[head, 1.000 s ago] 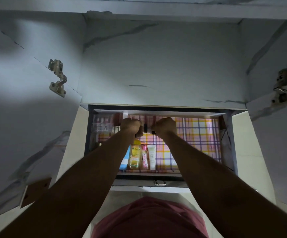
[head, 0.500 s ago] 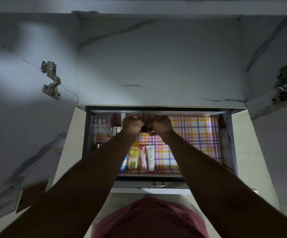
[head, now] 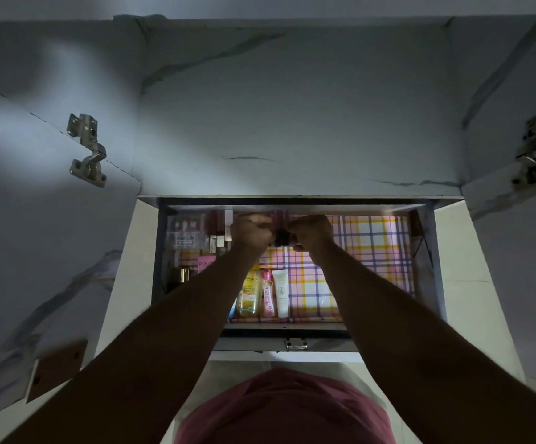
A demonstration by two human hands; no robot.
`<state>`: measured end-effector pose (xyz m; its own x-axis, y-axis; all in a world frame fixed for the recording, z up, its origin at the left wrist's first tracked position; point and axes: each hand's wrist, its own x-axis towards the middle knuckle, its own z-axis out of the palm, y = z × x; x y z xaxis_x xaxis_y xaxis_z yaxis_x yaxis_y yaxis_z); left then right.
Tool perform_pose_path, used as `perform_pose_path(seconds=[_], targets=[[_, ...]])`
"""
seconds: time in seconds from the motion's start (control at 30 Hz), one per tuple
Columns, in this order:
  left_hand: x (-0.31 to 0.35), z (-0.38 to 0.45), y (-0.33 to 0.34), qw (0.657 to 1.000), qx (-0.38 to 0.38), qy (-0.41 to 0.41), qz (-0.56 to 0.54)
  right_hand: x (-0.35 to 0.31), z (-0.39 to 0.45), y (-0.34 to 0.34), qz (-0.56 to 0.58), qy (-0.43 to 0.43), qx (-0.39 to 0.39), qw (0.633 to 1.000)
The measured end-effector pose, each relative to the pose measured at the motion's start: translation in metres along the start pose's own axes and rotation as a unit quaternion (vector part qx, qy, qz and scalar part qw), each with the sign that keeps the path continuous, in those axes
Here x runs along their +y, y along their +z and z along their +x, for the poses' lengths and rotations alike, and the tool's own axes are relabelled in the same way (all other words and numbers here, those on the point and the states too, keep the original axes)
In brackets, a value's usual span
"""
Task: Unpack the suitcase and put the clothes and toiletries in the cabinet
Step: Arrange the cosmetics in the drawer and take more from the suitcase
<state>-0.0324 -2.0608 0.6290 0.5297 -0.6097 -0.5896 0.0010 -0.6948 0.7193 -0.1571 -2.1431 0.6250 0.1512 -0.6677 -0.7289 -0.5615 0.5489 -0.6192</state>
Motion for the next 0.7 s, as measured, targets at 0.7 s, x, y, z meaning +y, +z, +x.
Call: perform_pose_path(seconds=[0.7], targets=[[-0.001,-0.008,-0.011,0.994,-0.092,0.007,0.058,0.015,0.005,0.019,-0.066,-0.101,-0.011,0.993]])
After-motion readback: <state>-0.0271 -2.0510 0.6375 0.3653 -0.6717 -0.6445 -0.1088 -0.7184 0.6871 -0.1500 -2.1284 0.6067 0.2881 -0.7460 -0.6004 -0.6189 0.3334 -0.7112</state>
